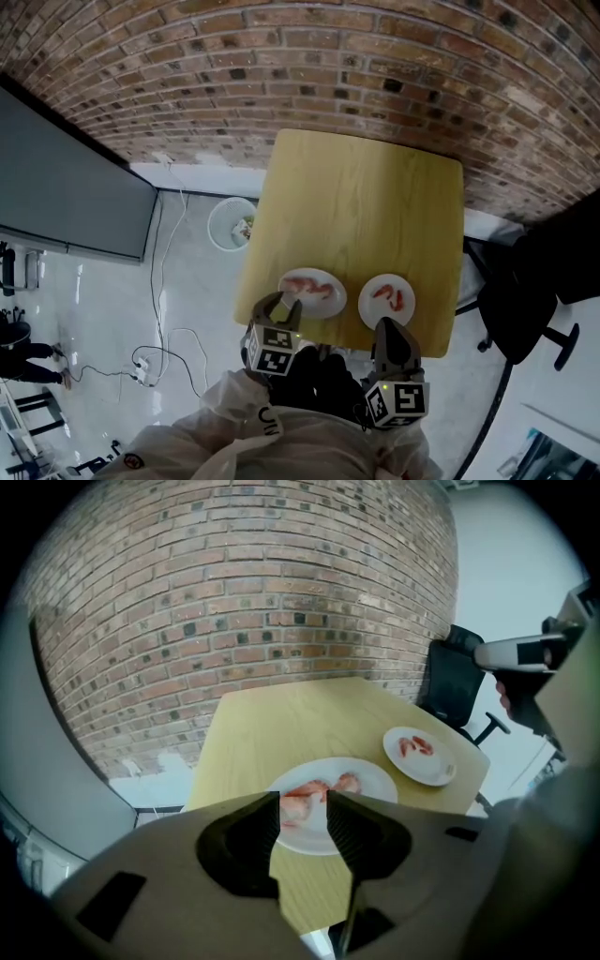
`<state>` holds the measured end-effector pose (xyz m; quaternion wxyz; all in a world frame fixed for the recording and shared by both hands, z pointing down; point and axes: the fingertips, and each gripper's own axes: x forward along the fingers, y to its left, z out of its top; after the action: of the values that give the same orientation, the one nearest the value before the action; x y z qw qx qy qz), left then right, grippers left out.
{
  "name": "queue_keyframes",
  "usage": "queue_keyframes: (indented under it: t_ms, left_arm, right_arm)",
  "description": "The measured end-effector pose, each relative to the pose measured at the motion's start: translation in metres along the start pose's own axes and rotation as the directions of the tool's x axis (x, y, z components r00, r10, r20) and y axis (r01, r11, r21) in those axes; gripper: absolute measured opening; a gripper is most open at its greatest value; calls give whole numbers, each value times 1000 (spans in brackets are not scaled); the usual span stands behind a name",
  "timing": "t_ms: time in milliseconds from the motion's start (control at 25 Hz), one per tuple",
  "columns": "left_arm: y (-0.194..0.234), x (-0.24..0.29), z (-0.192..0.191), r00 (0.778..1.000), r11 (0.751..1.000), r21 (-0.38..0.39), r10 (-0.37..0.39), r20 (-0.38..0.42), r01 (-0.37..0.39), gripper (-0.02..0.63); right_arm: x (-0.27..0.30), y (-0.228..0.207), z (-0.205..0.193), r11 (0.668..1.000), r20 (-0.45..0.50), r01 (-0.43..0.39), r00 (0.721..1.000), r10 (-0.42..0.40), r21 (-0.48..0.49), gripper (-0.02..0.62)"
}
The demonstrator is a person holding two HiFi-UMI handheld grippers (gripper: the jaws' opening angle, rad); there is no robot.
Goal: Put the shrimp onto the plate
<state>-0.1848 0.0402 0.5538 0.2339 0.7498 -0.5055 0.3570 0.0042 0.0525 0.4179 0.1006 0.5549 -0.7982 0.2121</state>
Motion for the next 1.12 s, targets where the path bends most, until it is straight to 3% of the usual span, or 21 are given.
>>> queue_keyframes:
  t_ms: [560,800,1120]
  left_arm:
    - [8,30,-8,998,999,36,-14,-61,16,160]
    - [10,44,-11,994,997,67,-28,-104,35,224]
    - [15,56,-14,989,995,96,-15,-144,29,232]
  right_arm:
    - [23,-6,-9,1000,-46,-5,999,6,12,23]
    - [36,-11,-11,1000,-61,0,998,2,28,23]
    - [44,-17,-13,999,-74,11,997,-8,40,23]
